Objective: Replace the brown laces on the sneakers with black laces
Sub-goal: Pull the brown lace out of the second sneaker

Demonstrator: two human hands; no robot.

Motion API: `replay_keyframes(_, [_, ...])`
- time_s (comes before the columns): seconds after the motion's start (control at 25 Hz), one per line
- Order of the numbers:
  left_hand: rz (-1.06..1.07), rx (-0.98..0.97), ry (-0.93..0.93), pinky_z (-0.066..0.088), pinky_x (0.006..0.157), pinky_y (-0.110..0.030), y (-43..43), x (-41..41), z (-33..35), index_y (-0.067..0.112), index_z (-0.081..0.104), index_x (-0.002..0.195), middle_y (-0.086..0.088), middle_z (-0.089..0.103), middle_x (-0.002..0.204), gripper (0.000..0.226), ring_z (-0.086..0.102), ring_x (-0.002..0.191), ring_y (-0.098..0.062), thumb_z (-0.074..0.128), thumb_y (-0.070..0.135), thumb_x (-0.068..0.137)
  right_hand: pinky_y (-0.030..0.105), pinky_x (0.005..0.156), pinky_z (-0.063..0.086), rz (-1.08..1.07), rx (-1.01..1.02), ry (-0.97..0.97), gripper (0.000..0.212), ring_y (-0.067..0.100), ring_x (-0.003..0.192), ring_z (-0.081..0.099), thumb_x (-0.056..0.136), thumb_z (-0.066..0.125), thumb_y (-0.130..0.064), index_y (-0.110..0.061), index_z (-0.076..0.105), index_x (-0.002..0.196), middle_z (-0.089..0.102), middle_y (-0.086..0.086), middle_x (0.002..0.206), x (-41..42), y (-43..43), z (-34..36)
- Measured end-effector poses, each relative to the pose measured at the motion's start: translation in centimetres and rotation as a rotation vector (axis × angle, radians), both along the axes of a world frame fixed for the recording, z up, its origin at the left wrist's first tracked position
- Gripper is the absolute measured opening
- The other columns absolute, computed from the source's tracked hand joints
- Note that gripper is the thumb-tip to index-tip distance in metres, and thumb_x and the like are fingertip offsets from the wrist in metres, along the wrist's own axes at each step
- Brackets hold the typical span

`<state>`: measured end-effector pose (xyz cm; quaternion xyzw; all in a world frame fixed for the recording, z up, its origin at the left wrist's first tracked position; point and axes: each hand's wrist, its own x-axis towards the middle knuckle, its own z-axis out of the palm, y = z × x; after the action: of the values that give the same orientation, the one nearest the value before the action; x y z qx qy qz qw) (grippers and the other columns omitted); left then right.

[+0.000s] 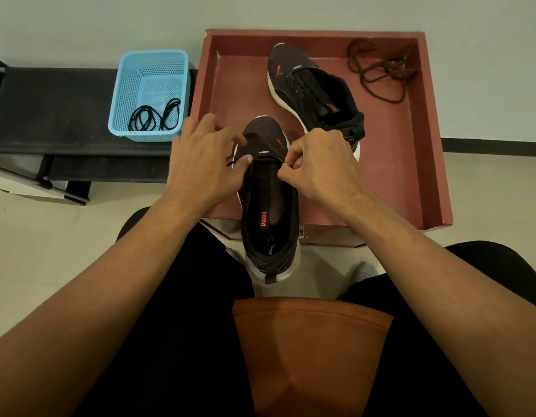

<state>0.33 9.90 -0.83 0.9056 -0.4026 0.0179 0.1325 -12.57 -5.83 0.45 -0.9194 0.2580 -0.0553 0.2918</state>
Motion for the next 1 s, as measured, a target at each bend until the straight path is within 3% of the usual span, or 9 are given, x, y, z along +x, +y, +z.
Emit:
replay_keyframes(0.12, [-0.124, 0.008, -0.046, 0.048, 0.089, -0.048, -1.3, -1.1, 0.3, 0.037, 0.077, 0.111, 0.007, 0.059, 0.112, 0.032, 0.049, 0.107, -0.026, 0.065, 0.056, 0.089, 0.039, 0.082, 0.061, 0.005, -0.01, 0.002, 0.009, 0.015, 0.077, 0.072, 0.082, 0.077, -0.026, -0.019, 0.081, 0.08, 0.072, -0.004, 0.069, 0.2, 0.0, -0.1])
replay_keyframes(0.36, [-0.09, 0.034, -0.175, 0.046, 0.083, -0.047, -1.6, -1.5, 0.6, 0.03, 0.08, 0.089, 0.01, 0.061, 0.097, 0.018, 0.05, 0.103, -0.026, 0.072, 0.046, 0.088, 0.037, 0.081, 0.061, 0.011, -0.006, 0.014, 0.009, 0.014, 0.077, 0.072, 0.083, 0.079, -0.028, -0.02, 0.082, 0.083, 0.072, -0.005, 0.07, 0.2, 0.2, 0.1])
replay_keyframes(0.52, [0.131, -0.129, -0.02, 0.048, 0.074, -0.04, 0.1, 0.4, 0.8, 0.025, 0.076, 0.088, 0.007, 0.065, 0.092, 0.009, 0.057, 0.097, -0.025, 0.076, 0.034, 0.088, 0.036, 0.082, 0.062, -0.032, 0.034, 0.048, 0.005, 0.012, 0.075, 0.071, 0.082, 0.081, -0.023, -0.019, 0.08, 0.078, 0.069, -0.008, 0.067, 0.1, -0.8, 0.1])
replay_keyframes(0.68, [0.286, -0.106, 0.067, 0.05, 0.07, -0.04, 1.4, 2.0, 0.2, 0.023, 0.073, 0.087, 0.006, 0.063, 0.081, 0.002, 0.064, 0.092, -0.028, 0.074, 0.025, 0.087, 0.036, 0.084, 0.062, -0.037, 0.043, 0.05, 0.005, 0.011, 0.075, 0.071, 0.082, 0.082, -0.022, -0.018, 0.08, 0.078, 0.07, -0.007, 0.068, -0.2, -1.4, -0.2])
replay_keyframes(0.88, [-0.018, -0.059, -0.028, 0.047, 0.087, -0.044, -0.3, 0.2, 0.0, 0.032, 0.075, 0.12, 0.001, 0.063, 0.112, 0.037, 0.053, 0.105, -0.028, 0.056, 0.045, 0.091, 0.038, 0.087, 0.062, -0.018, 0.045, 0.037, 0.006, 0.013, 0.076, 0.072, 0.082, 0.081, -0.021, -0.017, 0.08, 0.079, 0.07, -0.006, 0.068, -0.2, -1.3, -0.2])
replay_keyframes(1.0, [-0.145, -0.002, -0.05, 0.048, 0.087, -0.048, -1.7, -1.2, 0.2, 0.039, 0.077, 0.118, 0.006, 0.061, 0.111, 0.035, 0.049, 0.106, -0.027, 0.062, 0.056, 0.091, 0.039, 0.085, 0.062, -0.007, 0.042, 0.03, 0.006, 0.014, 0.075, 0.072, 0.082, 0.08, -0.023, -0.017, 0.079, 0.079, 0.07, -0.006, 0.068, -0.1, -1.1, -0.2])
